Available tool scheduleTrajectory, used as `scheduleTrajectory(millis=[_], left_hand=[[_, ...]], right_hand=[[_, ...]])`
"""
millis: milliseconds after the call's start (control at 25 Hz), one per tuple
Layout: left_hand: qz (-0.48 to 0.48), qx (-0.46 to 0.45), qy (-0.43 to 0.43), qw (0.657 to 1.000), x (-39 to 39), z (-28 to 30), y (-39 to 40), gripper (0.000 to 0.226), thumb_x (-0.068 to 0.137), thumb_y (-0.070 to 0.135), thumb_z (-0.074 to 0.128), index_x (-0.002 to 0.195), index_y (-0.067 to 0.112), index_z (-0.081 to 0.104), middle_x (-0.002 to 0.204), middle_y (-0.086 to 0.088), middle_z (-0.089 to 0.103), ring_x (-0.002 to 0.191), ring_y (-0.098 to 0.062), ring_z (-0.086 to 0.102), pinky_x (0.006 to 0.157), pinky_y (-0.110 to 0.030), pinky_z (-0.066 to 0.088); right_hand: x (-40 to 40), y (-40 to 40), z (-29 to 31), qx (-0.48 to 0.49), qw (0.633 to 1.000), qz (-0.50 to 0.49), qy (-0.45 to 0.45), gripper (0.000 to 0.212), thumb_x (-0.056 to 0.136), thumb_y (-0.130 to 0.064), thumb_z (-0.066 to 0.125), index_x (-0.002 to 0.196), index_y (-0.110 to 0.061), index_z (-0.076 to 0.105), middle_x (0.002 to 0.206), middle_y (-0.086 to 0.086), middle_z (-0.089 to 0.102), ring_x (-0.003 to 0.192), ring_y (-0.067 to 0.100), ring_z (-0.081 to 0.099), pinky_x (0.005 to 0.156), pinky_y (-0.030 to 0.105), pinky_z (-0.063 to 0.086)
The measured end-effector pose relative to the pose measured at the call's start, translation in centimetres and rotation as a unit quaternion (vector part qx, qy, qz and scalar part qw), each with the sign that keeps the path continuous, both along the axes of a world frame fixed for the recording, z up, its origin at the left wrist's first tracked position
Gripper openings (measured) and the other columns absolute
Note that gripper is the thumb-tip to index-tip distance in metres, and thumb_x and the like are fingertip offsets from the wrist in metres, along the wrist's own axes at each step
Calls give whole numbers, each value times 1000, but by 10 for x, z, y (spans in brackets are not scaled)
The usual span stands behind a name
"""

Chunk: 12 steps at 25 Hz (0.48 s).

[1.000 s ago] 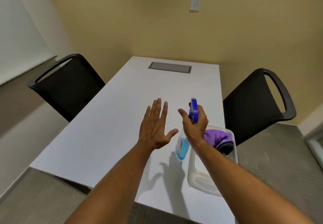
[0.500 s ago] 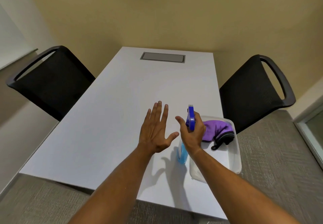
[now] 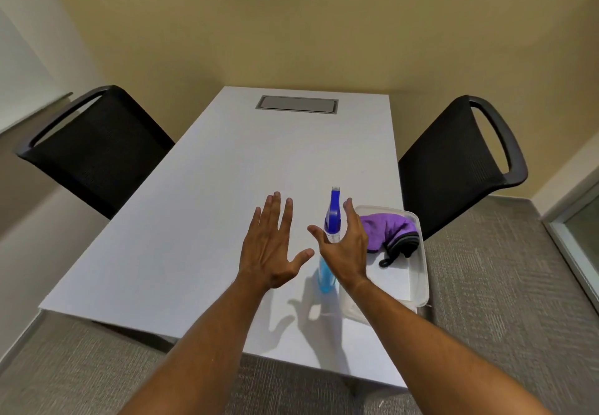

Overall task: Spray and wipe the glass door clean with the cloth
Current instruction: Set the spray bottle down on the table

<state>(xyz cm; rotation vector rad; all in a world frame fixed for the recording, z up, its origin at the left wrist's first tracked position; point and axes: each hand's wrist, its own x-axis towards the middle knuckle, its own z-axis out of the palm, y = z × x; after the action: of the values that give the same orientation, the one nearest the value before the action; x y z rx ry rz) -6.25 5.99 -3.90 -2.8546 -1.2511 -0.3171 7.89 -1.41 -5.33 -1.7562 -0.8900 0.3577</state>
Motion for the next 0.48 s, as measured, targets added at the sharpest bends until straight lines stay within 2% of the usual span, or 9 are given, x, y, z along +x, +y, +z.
scheduleTrajectory(millis=[120,320,400,480], left_hand=[[23,2,-1,1000,-1,3,-22,99,76,83,11,150,24,-18,159,-4,-23,148,-22,-19,121,-43,-8],[62,2,-9,998,6,8,-89,99,78,82,14,152,22,-14,160,-6,-21,148,-22,-19,121,-44,-6],[60,-11,-33,998,13,6,-117,97,81,79,20,153,21,-9,162,-6,-15,149,-22,-14,122,-44,-4],[47,-12,-43,998,23,0,-145,94,83,77,23,153,22,-5,163,-5,-9,150,-22,-7,122,-43,1]], right_hand=[[14,-21,-4,-36,998,33,-28,98,79,-50,73,154,-15,20,160,8,29,146,29,30,111,33,27],[43,-68,-2,-82,984,111,-114,103,77,-67,57,156,-19,11,164,5,17,151,27,18,120,46,24],[54,-86,-2,-96,976,130,-148,102,79,-66,59,156,-20,9,165,4,13,152,26,14,121,44,19],[69,-103,-4,-111,966,151,-178,101,83,-63,60,156,-22,4,166,3,7,152,24,8,120,37,9]])
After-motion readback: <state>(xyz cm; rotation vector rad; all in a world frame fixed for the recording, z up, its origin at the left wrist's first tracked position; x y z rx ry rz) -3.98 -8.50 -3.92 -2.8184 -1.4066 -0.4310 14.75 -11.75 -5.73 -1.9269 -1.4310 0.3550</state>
